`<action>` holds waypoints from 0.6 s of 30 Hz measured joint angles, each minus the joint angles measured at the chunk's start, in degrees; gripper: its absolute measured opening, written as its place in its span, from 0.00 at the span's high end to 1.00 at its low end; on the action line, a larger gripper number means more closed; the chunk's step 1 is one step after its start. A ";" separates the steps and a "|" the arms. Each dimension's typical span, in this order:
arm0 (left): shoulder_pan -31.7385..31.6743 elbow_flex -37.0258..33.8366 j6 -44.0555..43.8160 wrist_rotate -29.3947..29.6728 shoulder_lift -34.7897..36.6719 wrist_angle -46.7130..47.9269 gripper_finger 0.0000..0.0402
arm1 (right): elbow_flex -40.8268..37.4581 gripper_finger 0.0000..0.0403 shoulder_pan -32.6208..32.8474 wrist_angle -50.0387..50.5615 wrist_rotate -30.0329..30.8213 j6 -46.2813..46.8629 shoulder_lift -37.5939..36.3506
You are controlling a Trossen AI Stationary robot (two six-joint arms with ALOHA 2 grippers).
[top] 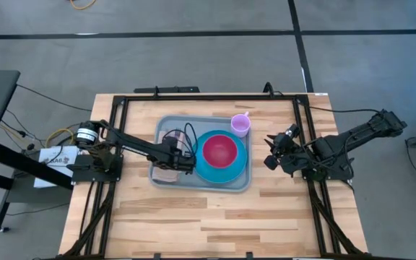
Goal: Set up tray
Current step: Put the white knife on the brown napkin to the left of the fork
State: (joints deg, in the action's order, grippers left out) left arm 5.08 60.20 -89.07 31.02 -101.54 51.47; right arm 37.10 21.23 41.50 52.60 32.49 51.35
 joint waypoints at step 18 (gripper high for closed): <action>0.04 -0.32 -2.59 2.24 -6.43 -1.29 0.81 | 0.00 0.81 0.00 -0.06 -0.07 0.02 0.07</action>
State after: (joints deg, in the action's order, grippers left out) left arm 5.13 59.88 -91.66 33.27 -107.96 50.18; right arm 37.10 21.23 41.43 52.53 32.51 51.42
